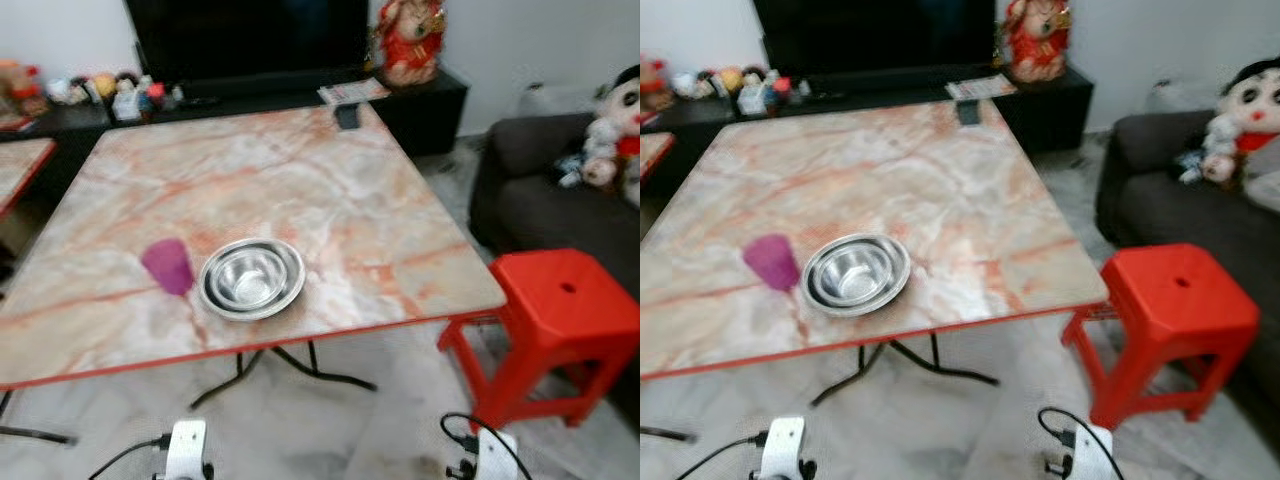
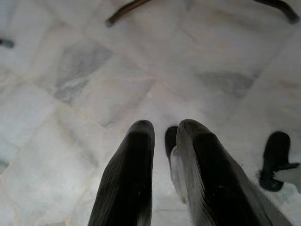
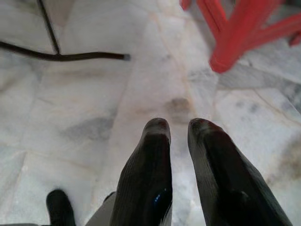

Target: Setting the table

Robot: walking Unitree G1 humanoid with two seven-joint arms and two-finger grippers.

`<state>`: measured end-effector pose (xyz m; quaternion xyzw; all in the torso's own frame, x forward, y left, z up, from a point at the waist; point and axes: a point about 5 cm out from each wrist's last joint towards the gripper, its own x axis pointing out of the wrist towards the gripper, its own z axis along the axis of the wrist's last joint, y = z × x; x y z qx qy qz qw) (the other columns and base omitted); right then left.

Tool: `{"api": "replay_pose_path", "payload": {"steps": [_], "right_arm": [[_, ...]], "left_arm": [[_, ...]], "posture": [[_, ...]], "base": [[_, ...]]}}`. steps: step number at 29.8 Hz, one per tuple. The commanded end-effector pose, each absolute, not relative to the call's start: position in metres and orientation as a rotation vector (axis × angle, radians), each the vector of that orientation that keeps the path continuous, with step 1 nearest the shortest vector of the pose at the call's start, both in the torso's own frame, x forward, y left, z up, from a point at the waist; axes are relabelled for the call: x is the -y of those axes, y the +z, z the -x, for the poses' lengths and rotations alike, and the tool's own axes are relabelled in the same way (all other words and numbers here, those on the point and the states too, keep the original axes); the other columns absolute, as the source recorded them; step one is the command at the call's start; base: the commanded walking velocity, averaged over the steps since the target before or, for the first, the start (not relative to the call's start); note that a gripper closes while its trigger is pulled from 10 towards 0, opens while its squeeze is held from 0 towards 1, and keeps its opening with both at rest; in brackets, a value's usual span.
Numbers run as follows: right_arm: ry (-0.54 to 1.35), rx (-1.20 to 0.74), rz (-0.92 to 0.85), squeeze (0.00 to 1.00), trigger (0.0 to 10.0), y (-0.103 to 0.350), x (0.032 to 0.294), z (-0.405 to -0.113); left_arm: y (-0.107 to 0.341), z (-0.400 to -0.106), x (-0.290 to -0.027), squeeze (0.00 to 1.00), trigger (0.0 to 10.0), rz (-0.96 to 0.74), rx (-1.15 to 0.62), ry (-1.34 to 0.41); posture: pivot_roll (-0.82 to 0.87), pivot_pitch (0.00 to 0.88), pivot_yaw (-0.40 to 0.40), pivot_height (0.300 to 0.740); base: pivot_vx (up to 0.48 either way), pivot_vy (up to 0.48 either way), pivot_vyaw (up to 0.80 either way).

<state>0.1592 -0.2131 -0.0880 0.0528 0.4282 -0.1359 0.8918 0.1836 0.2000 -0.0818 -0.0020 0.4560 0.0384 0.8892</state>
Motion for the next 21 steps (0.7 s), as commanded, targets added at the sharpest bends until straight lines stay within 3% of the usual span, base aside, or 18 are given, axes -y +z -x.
{"api": "replay_pose_path", "payload": {"steps": [1, 9, 15, 21], "right_arm": [[-0.258, -0.882, -0.121, 0.0, 10.0, -0.0879, 0.2032, -0.1636], [-0.245, -0.882, -0.1, 0.0, 10.0, -0.0879, 0.1998, -0.1647], [-0.238, -0.881, -0.113, 0.0, 10.0, -0.0883, 0.1984, -0.1641], [-0.254, -0.883, -0.127, 0.0, 10.0, -0.0883, 0.1998, -0.1641]], "left_arm": [[-0.0819, -0.1807, -0.2082, 0.0, 10.0, -0.018, -0.959, 0.093], [-0.0807, -0.1827, -0.2097, 0.0, 10.0, -0.017, -0.955, 0.098], [-0.0805, -0.1836, -0.2086, 0.0, 10.0, -0.012, -0.952, 0.101], [-0.0815, -0.182, -0.2082, 0.0, 10.0, -0.004, -0.958, 0.109]], "posture": [[-0.07, 0.0, 0.033, 0.74], [-0.06, 0.0, 0.033, 0.74], [-0.06, 0.0, 0.034, 0.74], [-0.06, 0.0, 0.031, 0.74]], "base": [[0.0, 0.3, 0.0], [0.0, 0.303, 0.0], [0.0, 0.301, 0.77], [0.0, 0.303, 0.0]]}}
